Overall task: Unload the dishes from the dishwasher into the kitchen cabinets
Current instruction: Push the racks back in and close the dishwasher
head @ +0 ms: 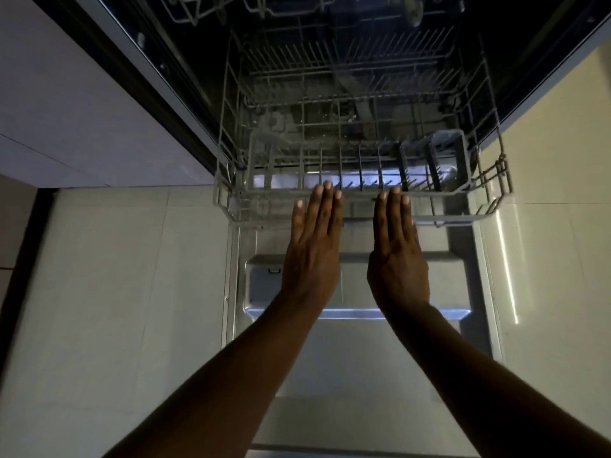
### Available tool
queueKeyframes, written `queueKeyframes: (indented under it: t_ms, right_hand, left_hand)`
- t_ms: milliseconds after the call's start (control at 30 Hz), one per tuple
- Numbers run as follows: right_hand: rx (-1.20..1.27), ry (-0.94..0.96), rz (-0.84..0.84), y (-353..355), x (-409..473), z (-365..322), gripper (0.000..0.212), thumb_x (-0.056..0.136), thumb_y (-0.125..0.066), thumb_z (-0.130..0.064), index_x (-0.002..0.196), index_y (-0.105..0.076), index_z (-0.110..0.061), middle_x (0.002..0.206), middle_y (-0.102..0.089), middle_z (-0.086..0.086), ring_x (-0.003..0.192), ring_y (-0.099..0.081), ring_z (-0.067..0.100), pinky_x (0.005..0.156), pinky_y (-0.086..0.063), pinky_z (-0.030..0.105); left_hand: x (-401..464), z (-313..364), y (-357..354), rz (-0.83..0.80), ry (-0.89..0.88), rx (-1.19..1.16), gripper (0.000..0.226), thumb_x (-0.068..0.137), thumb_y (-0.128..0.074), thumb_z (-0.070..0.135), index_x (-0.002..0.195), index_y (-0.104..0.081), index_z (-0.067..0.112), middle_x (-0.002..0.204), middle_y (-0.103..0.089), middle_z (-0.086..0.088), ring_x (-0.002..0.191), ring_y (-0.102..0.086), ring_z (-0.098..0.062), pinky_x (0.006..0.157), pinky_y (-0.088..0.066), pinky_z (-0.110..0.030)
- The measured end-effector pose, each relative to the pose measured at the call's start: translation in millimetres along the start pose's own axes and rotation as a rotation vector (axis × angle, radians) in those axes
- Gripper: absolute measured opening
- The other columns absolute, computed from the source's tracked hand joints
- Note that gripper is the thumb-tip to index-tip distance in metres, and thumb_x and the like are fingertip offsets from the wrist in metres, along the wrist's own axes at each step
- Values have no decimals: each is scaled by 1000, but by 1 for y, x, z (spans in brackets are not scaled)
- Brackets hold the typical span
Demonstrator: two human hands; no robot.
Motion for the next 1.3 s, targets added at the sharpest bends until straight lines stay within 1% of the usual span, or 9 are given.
queueKeyframes:
  t_ms: [300,567,767,900,1000,1067,1133,1200,1300]
  right_hand:
    - [-64,1,-17,3,101,7,86,82,-32,17,153,6,-14,160,13,3,145,16,17,111,-37,40]
    - [-151,73,-94,13,147,11,82,88,-36,7,151,12,-15,160,16,4,147,12,20,121,-11,35]
    - [-201,29,-121,15,185,9,81,89,-33,7,152,13,-19,160,18,-1,148,10,18,118,-16,37]
    - [-234,39,-121,20,180,5,79,89,-33,4,152,11,-16,160,15,2,148,8,18,120,-10,35]
    - [-230,43,-93,34,162,-5,69,93,-35,2,153,-2,-8,160,-6,13,147,-15,26,116,-21,37]
    - [-112,43,-50,37,131,-15,51,95,-38,-2,145,-31,1,143,-43,23,128,-46,35,101,-41,40]
    - [-26,113,6,33,88,-29,25,91,-48,-5,110,-63,1,96,-68,22,88,-65,36,75,-49,38]
    - [-100,215,44,16,44,-33,12,75,-64,-3,87,-66,-4,67,-64,12,61,-62,33,60,-48,34]
    - [-168,181,-53,-23,-21,-13,27,67,-72,-6,93,-64,-8,74,-61,8,66,-59,30,63,-46,36]
  left_hand:
    - [95,-17,9,-57,39,11,77,92,-38,5,151,13,8,159,19,-10,147,16,-24,121,2,-40]
    - [142,-24,16,-95,49,28,83,92,-47,5,151,11,7,160,16,-10,148,12,-24,122,0,-37]
    - [184,-37,21,-116,-6,63,70,94,-33,1,152,5,8,161,9,-7,149,6,-22,121,-5,-38]
    - [182,-40,20,-133,-30,73,76,92,-38,-2,152,5,11,161,11,-4,148,8,-20,121,-5,-37]
    - [177,-41,32,-95,21,60,73,90,-41,-1,153,-5,12,162,2,-3,149,5,-19,121,-1,-38]
    - [155,-33,45,90,94,-70,56,93,-38,-2,148,-30,5,158,-21,-11,148,-11,-24,120,-10,-38]
    - [113,-16,37,143,127,-209,39,92,-44,3,129,-56,2,143,-47,-18,140,-35,-30,113,-27,-36]
    - [63,6,17,63,93,-221,22,86,-55,9,105,-67,11,118,-65,-14,117,-56,-30,94,-43,-31]
    - [-18,13,-13,-3,55,-268,21,68,-73,2,85,-70,12,82,-71,-7,78,-68,-26,66,-53,-30]
Point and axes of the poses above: each hand's wrist, its own x-axis towards the middle knuckle, its own y-axis out of the back of the hand, z = x × y, the point moved 10 cm from there along x, towards the middle knuckle
